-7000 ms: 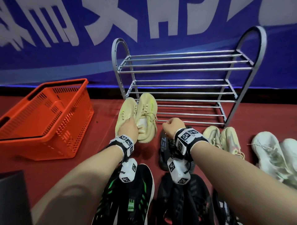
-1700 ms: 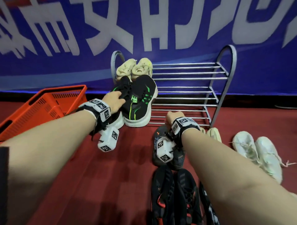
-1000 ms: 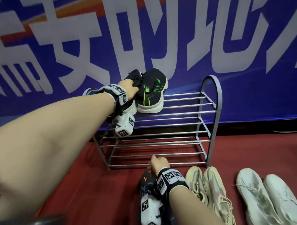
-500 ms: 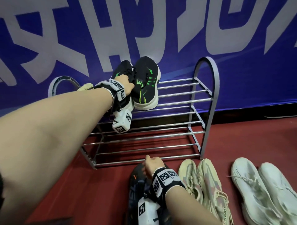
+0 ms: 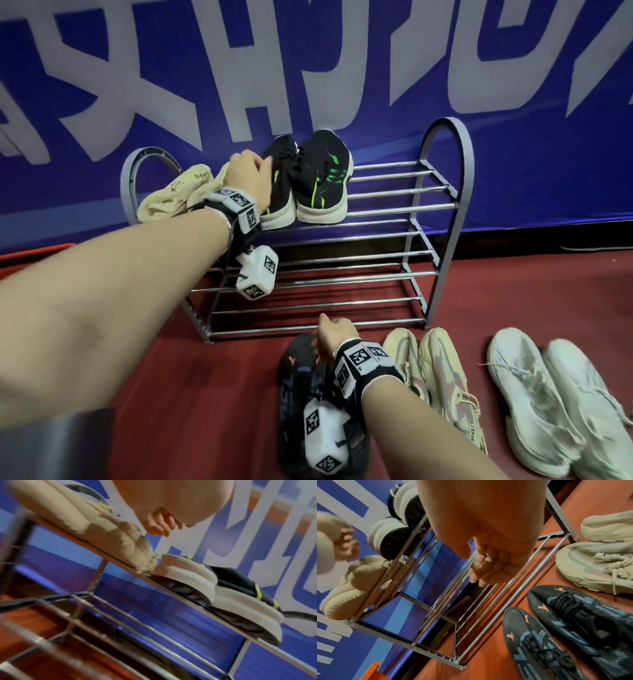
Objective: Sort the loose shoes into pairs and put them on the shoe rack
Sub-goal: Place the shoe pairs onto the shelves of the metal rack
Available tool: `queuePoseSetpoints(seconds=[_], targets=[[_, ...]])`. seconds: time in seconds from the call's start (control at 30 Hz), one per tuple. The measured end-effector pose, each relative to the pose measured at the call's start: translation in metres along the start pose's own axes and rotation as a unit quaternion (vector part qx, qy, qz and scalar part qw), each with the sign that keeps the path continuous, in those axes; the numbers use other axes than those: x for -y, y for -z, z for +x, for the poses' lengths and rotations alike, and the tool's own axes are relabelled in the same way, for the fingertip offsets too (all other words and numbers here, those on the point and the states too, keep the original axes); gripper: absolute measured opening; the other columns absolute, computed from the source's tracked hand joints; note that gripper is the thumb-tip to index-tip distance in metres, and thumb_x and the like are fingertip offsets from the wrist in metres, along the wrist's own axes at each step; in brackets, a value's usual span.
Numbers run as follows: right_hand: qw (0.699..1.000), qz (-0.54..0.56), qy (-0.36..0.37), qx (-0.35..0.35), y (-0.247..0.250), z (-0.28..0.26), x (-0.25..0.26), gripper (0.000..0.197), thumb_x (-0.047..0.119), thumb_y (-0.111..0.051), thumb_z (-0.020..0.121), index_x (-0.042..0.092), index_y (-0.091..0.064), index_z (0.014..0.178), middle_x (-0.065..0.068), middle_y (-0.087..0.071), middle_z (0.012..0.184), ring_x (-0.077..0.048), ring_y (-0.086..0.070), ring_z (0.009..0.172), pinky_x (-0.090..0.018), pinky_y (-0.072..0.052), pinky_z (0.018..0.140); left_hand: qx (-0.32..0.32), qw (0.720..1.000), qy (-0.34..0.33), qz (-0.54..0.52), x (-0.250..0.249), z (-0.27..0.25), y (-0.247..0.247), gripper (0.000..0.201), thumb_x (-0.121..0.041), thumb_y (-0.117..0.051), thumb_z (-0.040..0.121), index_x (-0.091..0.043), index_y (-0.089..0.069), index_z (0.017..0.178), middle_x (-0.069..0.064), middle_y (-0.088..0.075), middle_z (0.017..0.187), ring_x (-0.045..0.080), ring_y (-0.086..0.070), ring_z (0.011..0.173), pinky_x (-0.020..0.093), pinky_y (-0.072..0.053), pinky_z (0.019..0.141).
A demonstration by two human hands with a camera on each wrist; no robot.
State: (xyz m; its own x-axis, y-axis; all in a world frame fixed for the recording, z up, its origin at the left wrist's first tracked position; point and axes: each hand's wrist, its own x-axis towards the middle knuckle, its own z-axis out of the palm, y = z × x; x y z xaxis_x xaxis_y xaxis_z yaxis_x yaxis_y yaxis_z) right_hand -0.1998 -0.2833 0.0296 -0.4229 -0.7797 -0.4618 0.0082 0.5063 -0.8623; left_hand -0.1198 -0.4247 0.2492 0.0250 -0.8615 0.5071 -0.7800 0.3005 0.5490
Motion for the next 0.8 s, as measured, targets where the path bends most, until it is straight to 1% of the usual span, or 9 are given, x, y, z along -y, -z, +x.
queuePoseSetpoints(seconds=[0.17,0.27,0.37,0.5,0.6,0.63,0.7,0.73,0.8], targets=[[0.999,-0.026,0.025,-0.016,0.007,-0.019,0.016,0.047,0.044,-0.045,0.085,0.009,-0.053,0.055,-0.021,-0.073,0.087,-0.039,-0.068,0.088,-0.046,-0.052,0.088,-0.041,0.998,0.046,-0.021,0.056,-0.035,0.037,0.028,-0.028,-0.045,0.094,-0.002,-0.055,0.089,0.017,-0.059,0.092,0.039,-0.057,0.093,0.039,-0.040,0.073],[0.998,-0.043,0.049,-0.012,0.012,-0.034,0.025,0.050,0.051,-0.037,0.068,0.008,-0.061,0.061,-0.023,-0.073,0.089,-0.038,-0.067,0.085,-0.046,-0.051,0.087,-0.027,0.993,0.110,-0.020,0.081,-0.074,0.063,0.019,-0.027,-0.051,0.093,-0.007,-0.052,0.093,0.018,-0.062,0.102,0.037,-0.056,0.096,0.037,-0.039,0.077],[0.997,-0.050,0.051,-0.024,0.029,-0.059,0.031,0.050,0.047,-0.040,0.073,0.005,-0.066,0.076,-0.018,-0.071,0.083,-0.036,-0.067,0.082,-0.042,-0.054,0.080,-0.011,0.987,0.159,-0.025,0.099,-0.118,0.077,0.011,-0.021,-0.057,0.089,-0.011,-0.052,0.088,0.022,-0.064,0.104,0.039,-0.058,0.100,0.037,-0.042,0.081],[0.995,-0.074,0.043,-0.050,0.058,-0.077,0.025,0.055,0.043,-0.044,0.067,0.001,-0.069,0.093,-0.020,-0.072,0.091,-0.036,-0.069,0.086,-0.041,-0.054,0.084,0.049,0.976,0.209,-0.033,0.119,-0.178,0.090,0.010,-0.021,-0.061,0.085,-0.016,-0.052,0.085,0.019,-0.066,0.101,0.036,-0.060,0.097,0.034,-0.043,0.083],[0.993,-0.108,0.019,-0.035,0.081,-0.039,0.003,0.071,0.048,-0.046,0.045,0.004,-0.067,0.095,-0.022,-0.072,0.093,-0.039,-0.070,0.086,-0.052,-0.054,0.087,0.113,0.970,0.213,-0.020,0.124,-0.220,0.096,0.011,-0.022,-0.063,0.084,-0.017,-0.053,0.081,0.014,-0.068,0.099,0.033,-0.060,0.097,0.031,-0.042,0.081],[0.994,-0.107,0.014,-0.034,0.090,-0.053,0.009,0.065,0.047,-0.049,0.045,0.004,-0.065,0.091,-0.021,-0.072,0.093,-0.038,-0.069,0.086,-0.049,-0.056,0.085,0.132,0.969,0.208,-0.015,0.123,-0.230,0.095,0.012,-0.022,-0.064,0.084,-0.018,-0.053,0.081,0.012,-0.068,0.097,0.032,-0.061,0.097,0.030,-0.042,0.080],[0.993,-0.111,0.024,-0.033,0.109,-0.107,0.029,0.021,0.031,-0.062,0.071,0.012,-0.054,0.074,-0.009,-0.065,0.084,-0.026,-0.063,0.075,-0.028,-0.058,0.068,0.159,0.966,0.202,-0.009,0.122,-0.246,0.093,0.013,-0.024,-0.066,0.082,-0.019,-0.054,0.078,0.008,-0.067,0.091,0.029,-0.061,0.092,0.027,-0.040,0.076],[0.994,-0.104,0.030,-0.034,0.115,-0.132,0.036,0.019,0.023,-0.058,0.084,0.019,-0.047,0.070,-0.005,-0.059,0.084,-0.020,-0.058,0.071,-0.024,-0.056,0.061,0.170,0.964,0.203,-0.007,0.123,-0.251,0.093,0.014,-0.025,-0.066,0.082,-0.020,-0.055,0.077,0.005,-0.066,0.087,0.027,-0.060,0.088,0.024,-0.039,0.074],[0.993,-0.106,0.031,-0.041,0.129,-0.147,0.037,0.023,0.020,-0.053,0.092,0.023,-0.044,0.070,-0.006,-0.056,0.094,-0.020,-0.057,0.076,-0.030,-0.057,0.071,0.184,0.961,0.207,0.000,0.124,-0.260,0.091,0.015,-0.027,-0.067,0.082,-0.022,-0.055,0.074,0.001,-0.063,0.083,0.022,-0.056,0.081,0.023,-0.038,0.073]])
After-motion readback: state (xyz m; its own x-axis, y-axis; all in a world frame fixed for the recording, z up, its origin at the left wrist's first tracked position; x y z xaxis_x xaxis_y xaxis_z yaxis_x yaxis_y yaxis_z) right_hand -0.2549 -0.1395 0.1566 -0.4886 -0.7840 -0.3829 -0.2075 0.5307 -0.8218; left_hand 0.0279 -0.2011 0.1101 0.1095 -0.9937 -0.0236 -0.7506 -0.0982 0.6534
